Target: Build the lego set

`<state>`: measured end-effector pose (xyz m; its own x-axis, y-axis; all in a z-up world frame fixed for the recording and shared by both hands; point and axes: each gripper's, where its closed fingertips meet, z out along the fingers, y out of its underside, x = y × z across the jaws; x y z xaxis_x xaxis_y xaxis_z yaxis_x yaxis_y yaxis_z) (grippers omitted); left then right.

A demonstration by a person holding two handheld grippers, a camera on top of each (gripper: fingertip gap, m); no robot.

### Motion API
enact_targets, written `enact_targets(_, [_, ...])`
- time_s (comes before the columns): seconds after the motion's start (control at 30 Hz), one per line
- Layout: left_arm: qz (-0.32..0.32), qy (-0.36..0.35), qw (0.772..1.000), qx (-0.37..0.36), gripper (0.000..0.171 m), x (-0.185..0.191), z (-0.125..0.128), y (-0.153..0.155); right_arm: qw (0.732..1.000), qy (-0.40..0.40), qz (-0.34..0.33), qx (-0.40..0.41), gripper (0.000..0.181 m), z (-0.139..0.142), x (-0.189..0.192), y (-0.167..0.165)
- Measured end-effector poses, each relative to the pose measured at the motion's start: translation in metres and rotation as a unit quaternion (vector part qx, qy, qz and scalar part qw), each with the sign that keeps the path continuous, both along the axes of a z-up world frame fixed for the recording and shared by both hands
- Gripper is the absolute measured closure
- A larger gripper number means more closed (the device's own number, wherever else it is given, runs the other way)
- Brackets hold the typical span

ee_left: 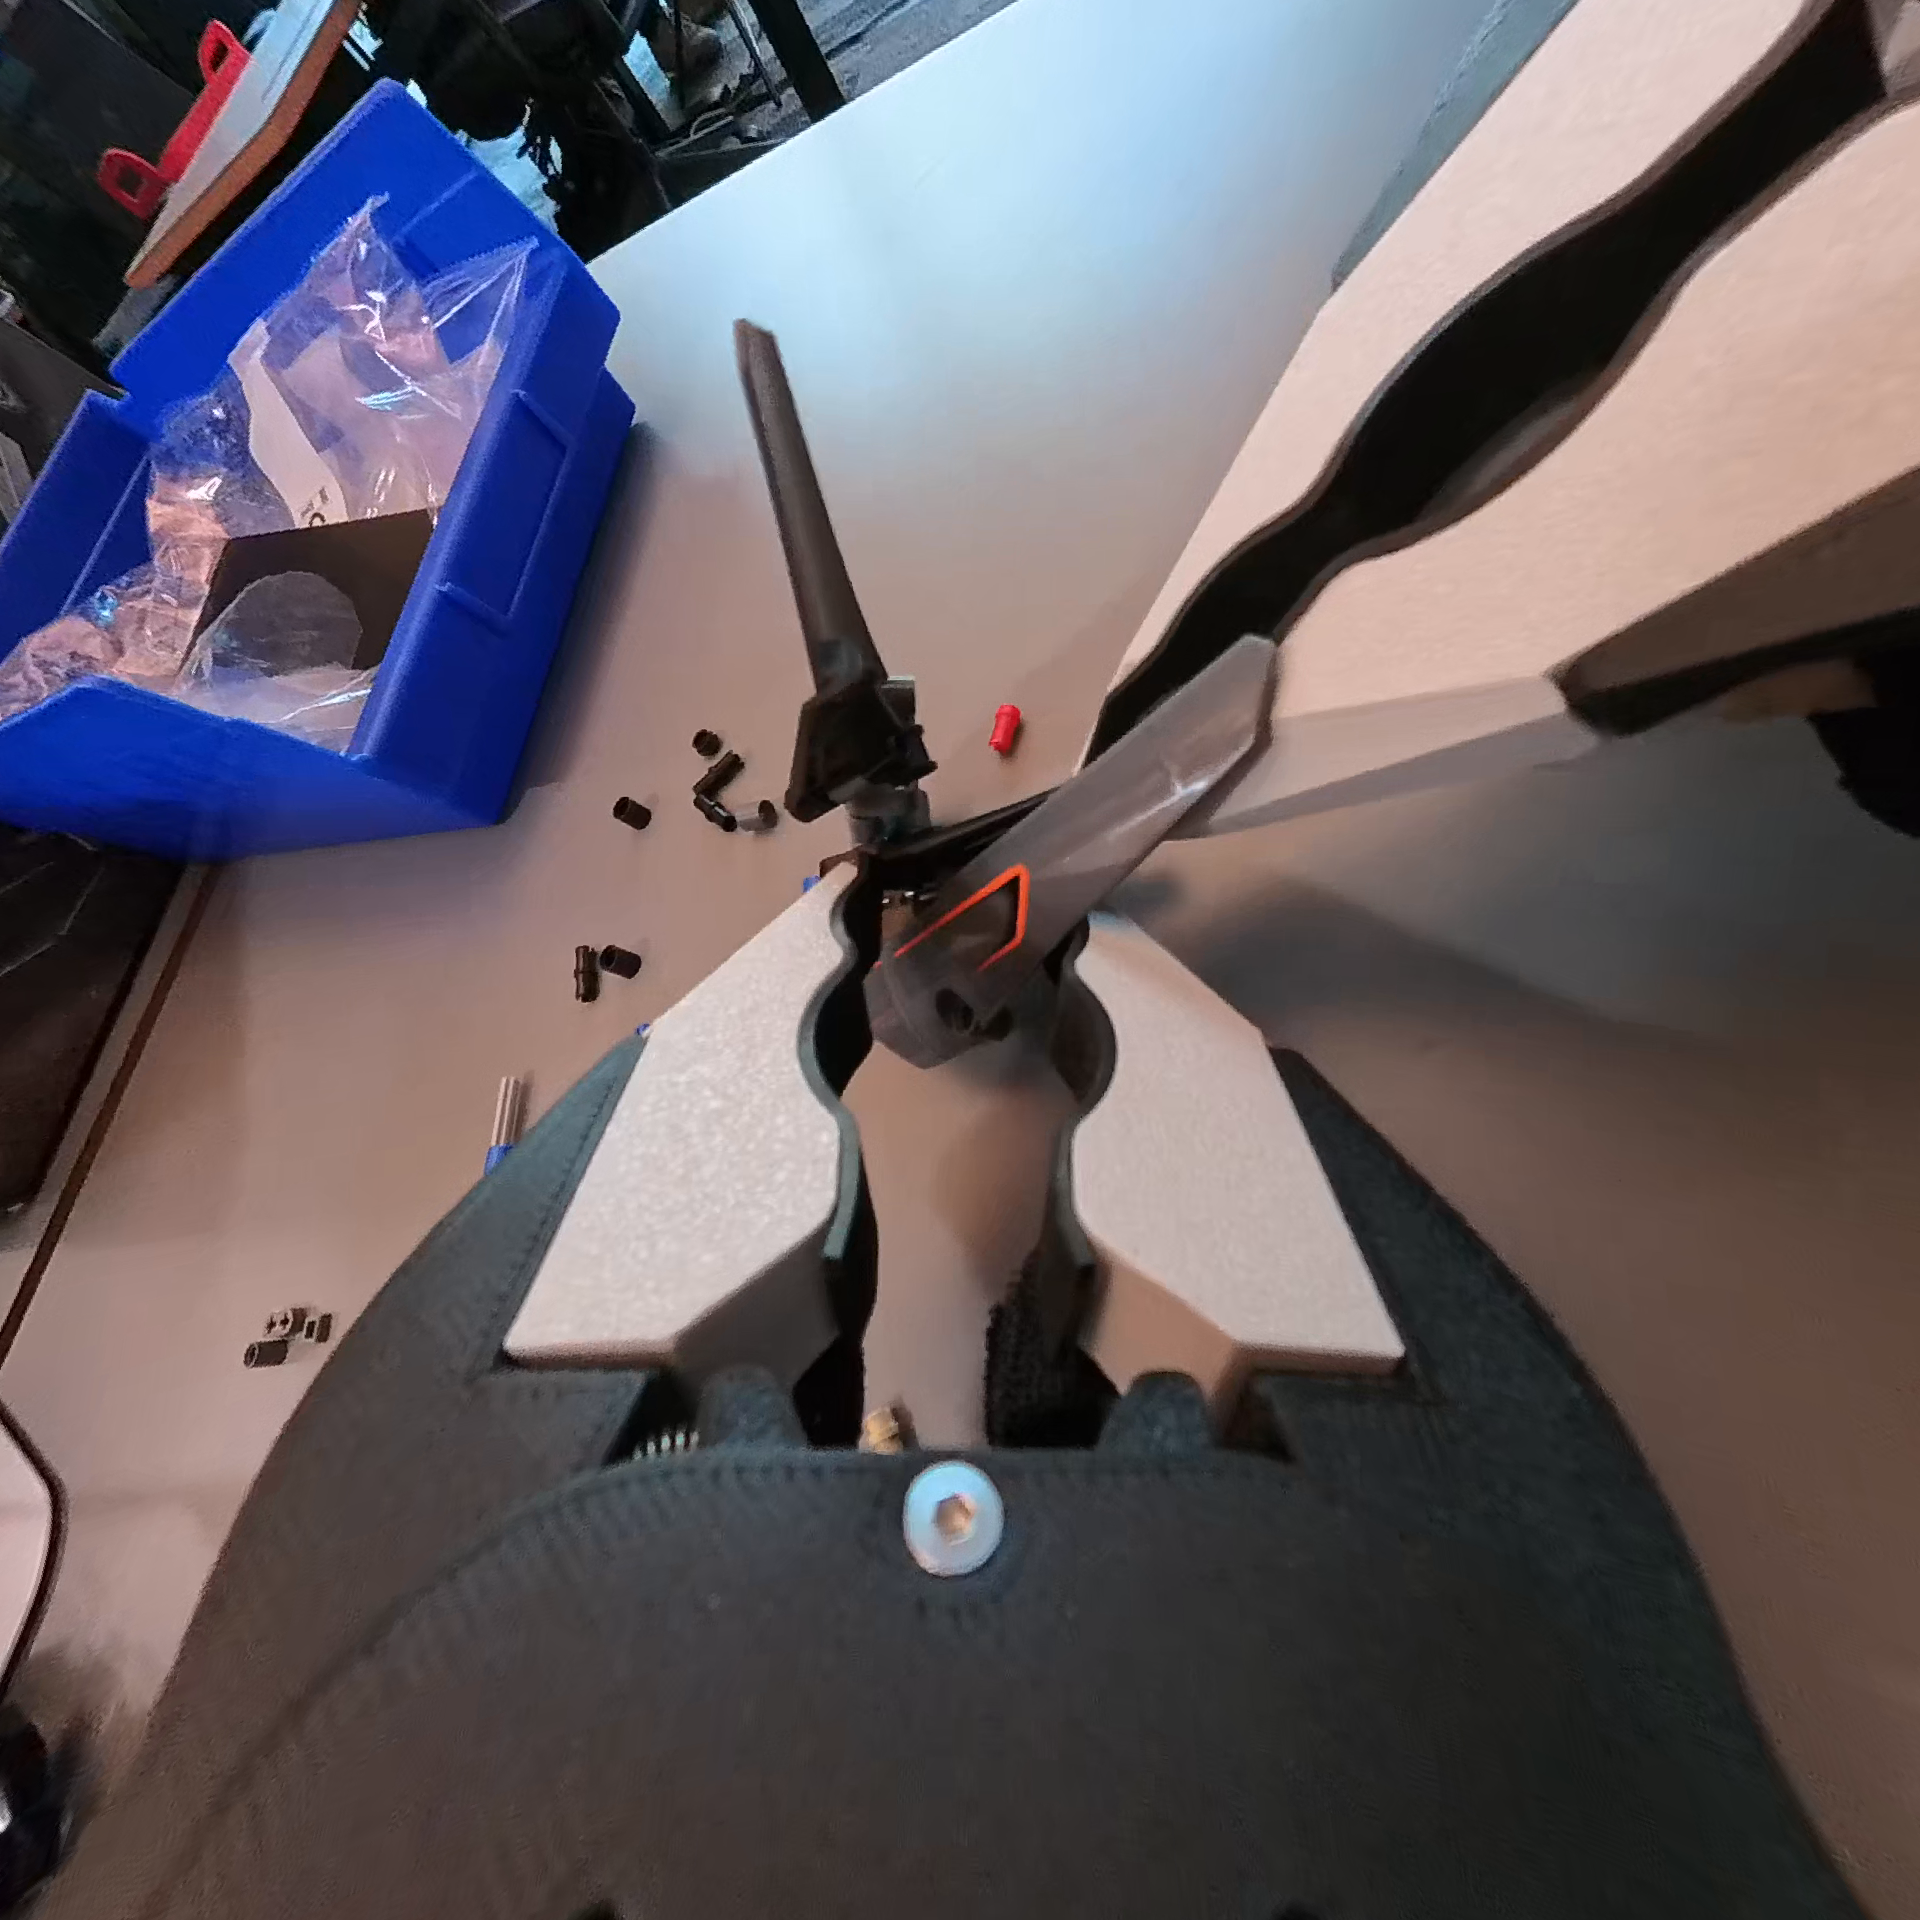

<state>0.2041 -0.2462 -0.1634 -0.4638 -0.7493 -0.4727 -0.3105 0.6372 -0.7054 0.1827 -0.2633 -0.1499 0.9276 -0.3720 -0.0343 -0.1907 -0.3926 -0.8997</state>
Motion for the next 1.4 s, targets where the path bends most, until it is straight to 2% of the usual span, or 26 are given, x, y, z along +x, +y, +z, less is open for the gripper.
enact_targets(0.03, [0.002, -0.004, 1.000, 0.003, 0.148, 0.000, 0.001, 0.001, 1.000, 0.001, 0.001, -0.002, 0.181, -0.001, 0.000, 0.000])
enact_targets(0.33, [-0.001, -0.005, 1.000, 0.010, 0.149, 0.000, 0.000, 0.002, 0.999, 0.029, 0.007, 0.011, 0.181, -0.001, 0.000, 0.000])
enact_targets(0.4, [-0.011, -0.003, 1.000, 0.003, 0.148, -0.001, 0.002, 0.001, 0.998, 0.055, 0.019, 0.032, 0.180, 0.004, -0.002, 0.000])
enact_targets(0.47, [-0.022, 0.003, 1.000, -0.019, 0.149, -0.003, 0.004, 0.000, 0.997, 0.059, 0.030, 0.040, 0.170, 0.010, -0.003, -0.003])
enact_targets(0.6, [-0.047, 0.009, 0.999, -0.015, 0.148, -0.010, 0.002, 0.002, 0.998, 0.032, 0.037, 0.047, 0.171, 0.020, -0.002, -0.013])
enact_targets(0.7, [-0.054, 0.017, 0.998, -0.001, 0.144, -0.017, -0.001, 0.009, 0.995, 0.051, 0.057, 0.059, 0.167, 0.024, -0.005, -0.018])
enact_targets(0.9, [-0.054, 0.021, 0.998, -0.014, 0.148, -0.025, 0.000, 0.015, 0.993, 0.073, 0.092, 0.013, 0.165, 0.009, -0.020, -0.011])
enact_targets(1.13, [-0.067, 0.000, 0.998, 0.012, 0.154, -0.031, 0.007, 0.018, 0.996, 0.052, 0.067, -0.001, 0.162, 0.015, -0.008, -0.015])
enact_targets(1.27, [-0.073, -0.006, 0.997, 0.007, 0.159, -0.042, 0.012, 0.025, 0.996, 0.034, 0.081, 0.002, 0.150, 0.028, -0.003, 0.001])
enact_targets(1.4, [-0.076, -0.026, 0.997, 0.005, 0.160, -0.055, 0.024, 0.035, 0.994, 0.014, 0.112, 0.003, 0.146, 0.043, -0.005, 0.026])
